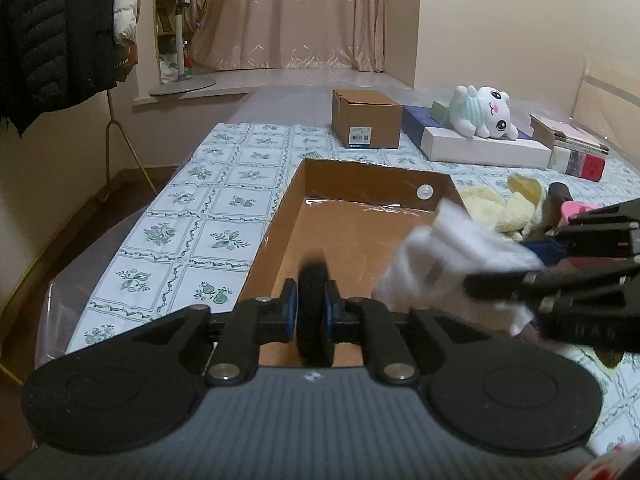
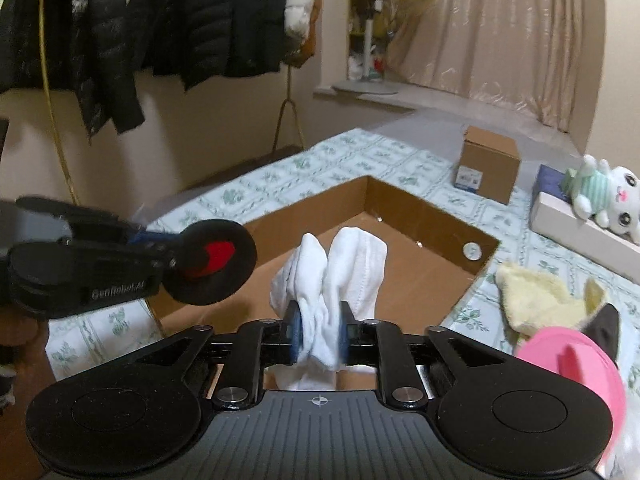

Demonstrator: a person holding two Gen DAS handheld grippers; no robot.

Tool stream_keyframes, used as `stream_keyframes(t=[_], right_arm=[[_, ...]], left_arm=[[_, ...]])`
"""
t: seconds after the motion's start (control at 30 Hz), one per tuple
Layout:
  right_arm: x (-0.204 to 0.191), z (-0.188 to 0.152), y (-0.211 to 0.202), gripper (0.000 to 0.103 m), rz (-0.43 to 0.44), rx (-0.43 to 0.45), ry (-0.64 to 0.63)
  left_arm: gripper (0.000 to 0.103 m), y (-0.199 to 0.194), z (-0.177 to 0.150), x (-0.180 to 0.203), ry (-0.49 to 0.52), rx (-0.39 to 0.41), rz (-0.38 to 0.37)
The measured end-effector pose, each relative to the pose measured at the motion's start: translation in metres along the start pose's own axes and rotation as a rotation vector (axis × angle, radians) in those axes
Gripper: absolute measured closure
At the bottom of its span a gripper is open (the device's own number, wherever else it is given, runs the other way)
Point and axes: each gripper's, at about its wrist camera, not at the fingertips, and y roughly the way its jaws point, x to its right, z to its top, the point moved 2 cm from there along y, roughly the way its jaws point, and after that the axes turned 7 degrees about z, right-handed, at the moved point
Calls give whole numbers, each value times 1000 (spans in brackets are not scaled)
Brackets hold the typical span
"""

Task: Organize soft objects
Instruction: 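Carry both items to the cardboard tray and open both tools, then return both tools to the pile beside the pink tumbler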

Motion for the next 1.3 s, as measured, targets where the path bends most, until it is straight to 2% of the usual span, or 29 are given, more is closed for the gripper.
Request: stream_keyframes(t=[0.03, 0.07, 0.47, 0.67, 0.8, 0.9, 1.07, 1.13, 1.3], right_arm=[[1, -1, 0, 36, -2, 12, -4], [-1, -2, -3, 30, -4, 24, -8], [-23, -20, -26, 30, -4, 38, -85], [-31, -31, -64, 30, -42, 91, -71], [-32, -46, -94, 30, -63, 119, -36], [-31, -59, -117, 30, -86, 130, -23], [-13, -90, -153, 30, -156, 122, 50], [0, -104, -166, 30, -195, 114, 95], [34, -137, -197, 30, -283, 90, 203]], left_arm=[[80, 1, 0, -1, -3, 2, -2], [79, 1, -1, -2, -7, 6, -5], [74, -23, -12, -13, -47, 1, 39], [65, -47, -20, 2, -53, -1, 52], [55, -64, -24, 17, -54, 6, 49], [53, -76, -27, 30, -59, 16, 38], [50, -95, -31, 57, -59, 28, 3], [46, -98, -32, 70, -52, 28, -11], [45, -104, -37, 107, -27, 21, -58]])
